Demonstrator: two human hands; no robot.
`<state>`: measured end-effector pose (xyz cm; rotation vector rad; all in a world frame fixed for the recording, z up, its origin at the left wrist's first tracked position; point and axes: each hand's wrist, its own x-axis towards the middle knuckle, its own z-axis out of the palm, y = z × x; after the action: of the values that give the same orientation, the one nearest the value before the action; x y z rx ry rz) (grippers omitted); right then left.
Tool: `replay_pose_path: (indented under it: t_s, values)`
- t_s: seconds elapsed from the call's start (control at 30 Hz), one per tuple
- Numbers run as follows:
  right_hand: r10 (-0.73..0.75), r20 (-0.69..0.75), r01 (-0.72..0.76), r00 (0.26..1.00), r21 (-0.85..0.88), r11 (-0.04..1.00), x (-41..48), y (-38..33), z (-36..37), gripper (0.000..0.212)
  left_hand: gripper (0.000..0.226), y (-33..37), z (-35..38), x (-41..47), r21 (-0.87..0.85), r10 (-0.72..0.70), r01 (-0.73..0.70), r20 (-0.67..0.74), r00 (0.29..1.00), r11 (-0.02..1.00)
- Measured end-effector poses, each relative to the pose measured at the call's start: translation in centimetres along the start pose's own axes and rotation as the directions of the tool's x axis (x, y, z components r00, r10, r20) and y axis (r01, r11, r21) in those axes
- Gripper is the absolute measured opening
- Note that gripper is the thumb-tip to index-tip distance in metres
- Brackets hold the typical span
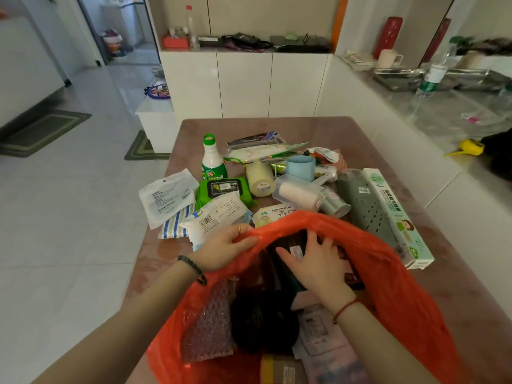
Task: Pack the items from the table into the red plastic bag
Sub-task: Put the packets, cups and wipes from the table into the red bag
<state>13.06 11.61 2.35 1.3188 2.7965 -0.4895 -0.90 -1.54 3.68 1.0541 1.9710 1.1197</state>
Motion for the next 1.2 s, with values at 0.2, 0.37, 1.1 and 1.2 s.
replay_pose_path:
  t_s: [0.2,0.37,1.1,1.2]
  values:
    - [-0.131,0.237,0.167,0.963,-0.139,0.976,0.5,1.2,0.0,0.087,0.018,-0.6,-1.9,-0.7,0.014,-0.093,0.092,0.193,0.977,0.996]
    - [-0.430,0.204,0.285,0.880,0.498,0.819,4.1,0.8,-8.0,0.028,0.015,-0.2,-4.2,1.2,-0.071,-0.113,0.112,-0.006,0.994,0.991]
    - [-0.259,-0.213,0.327,0.942,0.417,0.848,9.3,3.4,-8.6,0.086,0.026,-0.8,-3.3,-0.3,-0.037,-0.059,0.048,-0.392,0.918,0.998]
    - [-0.221,-0.305,0.362,0.927,0.561,0.744,2.2,3.7,-10.7,0.090,0.065,-1.7,-3.0,-4.0,0.139,-0.036,0.091,-0.355,0.934,0.986]
